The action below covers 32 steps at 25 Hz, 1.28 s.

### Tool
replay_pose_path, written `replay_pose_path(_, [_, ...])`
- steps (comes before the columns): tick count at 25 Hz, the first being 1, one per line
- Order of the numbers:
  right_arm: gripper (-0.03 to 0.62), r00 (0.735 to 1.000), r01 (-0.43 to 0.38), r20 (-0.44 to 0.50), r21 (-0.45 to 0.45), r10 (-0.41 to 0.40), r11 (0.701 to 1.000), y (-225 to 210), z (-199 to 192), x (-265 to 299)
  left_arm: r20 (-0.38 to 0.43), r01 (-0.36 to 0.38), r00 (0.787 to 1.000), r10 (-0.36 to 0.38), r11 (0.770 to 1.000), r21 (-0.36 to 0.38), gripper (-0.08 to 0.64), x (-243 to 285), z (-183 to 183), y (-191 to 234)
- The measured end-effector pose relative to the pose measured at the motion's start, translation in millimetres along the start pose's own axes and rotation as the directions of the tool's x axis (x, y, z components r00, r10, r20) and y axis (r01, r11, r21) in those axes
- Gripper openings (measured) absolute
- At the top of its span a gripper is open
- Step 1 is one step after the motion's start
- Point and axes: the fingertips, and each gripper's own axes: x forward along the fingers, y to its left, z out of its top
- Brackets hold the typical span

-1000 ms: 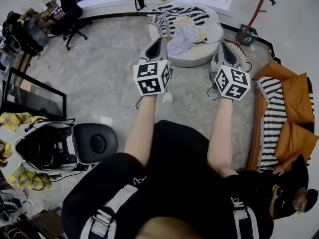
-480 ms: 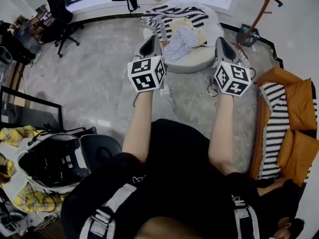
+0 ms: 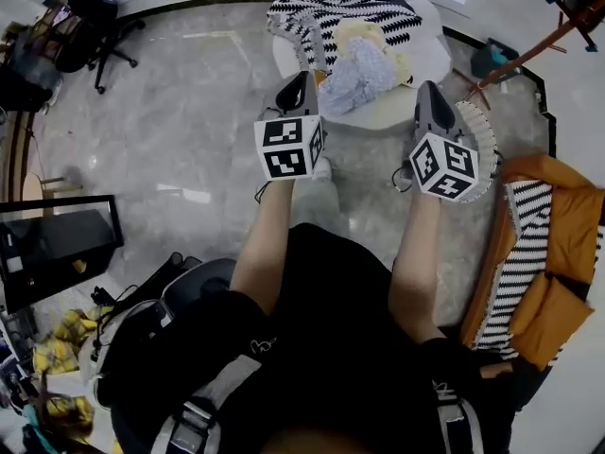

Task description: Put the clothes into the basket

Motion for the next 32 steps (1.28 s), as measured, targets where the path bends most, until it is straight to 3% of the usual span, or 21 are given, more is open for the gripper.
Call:
replay_pose_path(5, [0.012, 0.996, 0.011, -0.091, 0.015, -0.009, 1.0, -4.1, -18.0, 96.6, -0.098, 0.024, 0.995, -0.027, 0.999, -0.025, 0.009, 92.4, -2.2, 38.7])
replay_pose_path(14, [0.012, 0.965, 0.041, -0.262, 0.024, -0.033, 0.999, -23.4, -81.6, 156.1, -0.25, 0.068, 0.964, -0.089, 0.993, -0.092, 0.009, 176.5, -59.7, 61.0])
replay_pose_path(21, [0.012, 0.92, -0.027, -0.391, 0.021, 0.033, 0.999, -27.1, -173.6, 195.7, -0.363, 0.118, 0.921, -0.143, 0.989, -0.088, 0.01, 234.3, -147.1, 57.9])
replay_pose_path(32, [0.014, 0.836, -0.149, -0.536, -0.01, 0.121, 0.989, -48.3, -339.3, 252.0, -0.479, 0.112, 0.865, -0.152, 0.987, -0.112, 0.011, 321.5, -324.2, 63.9])
